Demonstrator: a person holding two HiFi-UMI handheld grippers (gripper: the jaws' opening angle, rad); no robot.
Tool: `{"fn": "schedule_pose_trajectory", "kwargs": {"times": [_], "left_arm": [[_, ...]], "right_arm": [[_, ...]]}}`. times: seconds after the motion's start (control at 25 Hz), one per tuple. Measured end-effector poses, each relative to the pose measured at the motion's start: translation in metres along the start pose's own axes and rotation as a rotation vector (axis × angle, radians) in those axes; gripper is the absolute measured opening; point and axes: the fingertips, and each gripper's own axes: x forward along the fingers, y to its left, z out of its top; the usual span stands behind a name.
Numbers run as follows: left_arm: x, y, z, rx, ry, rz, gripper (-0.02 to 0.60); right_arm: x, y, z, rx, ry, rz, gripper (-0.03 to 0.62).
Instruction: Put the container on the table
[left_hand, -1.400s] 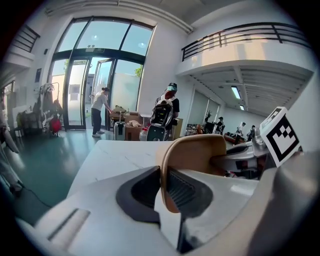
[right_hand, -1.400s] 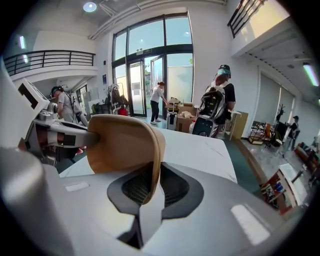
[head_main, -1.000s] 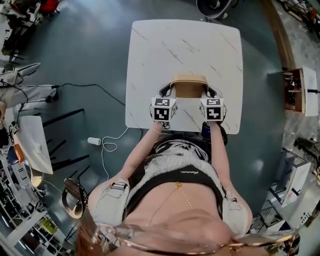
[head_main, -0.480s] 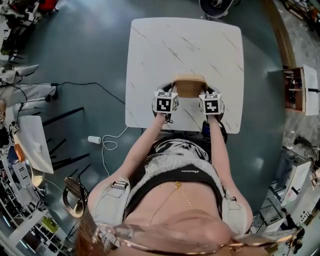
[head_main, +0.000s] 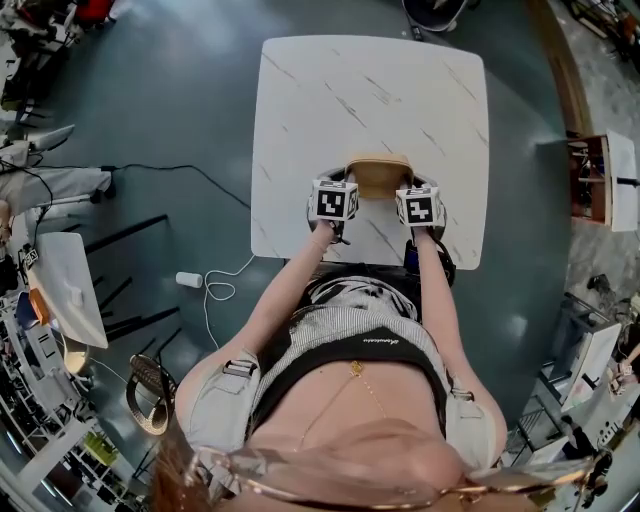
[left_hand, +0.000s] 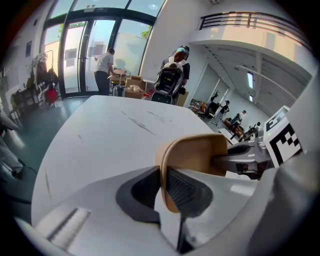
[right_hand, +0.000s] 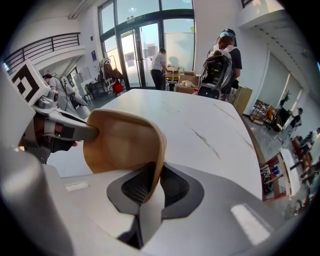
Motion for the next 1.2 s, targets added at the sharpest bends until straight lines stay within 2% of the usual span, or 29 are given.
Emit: {"fn": "schedule_pose_trajectory", "kwargs": {"times": [0.68,0.96,1.2], "left_arm": [[0.032,0.012,0.005,-0.015,0.034,0.015,0.035],[0.047,0.016,0.001,0.014,0.074,0.032,0.048],[0.052,0.018,-0.001,0.024,0.075,0.045,0.054]], "right_arm": [[0.025,-0.007,-0.001,0.041,0.033,0.005,0.072],[0.034,-0.009,0.005,0.039,0.067,-0.003,0.078],[0.037,-0.009,0.005,0.059,0.085,0.007,0.075]]}}
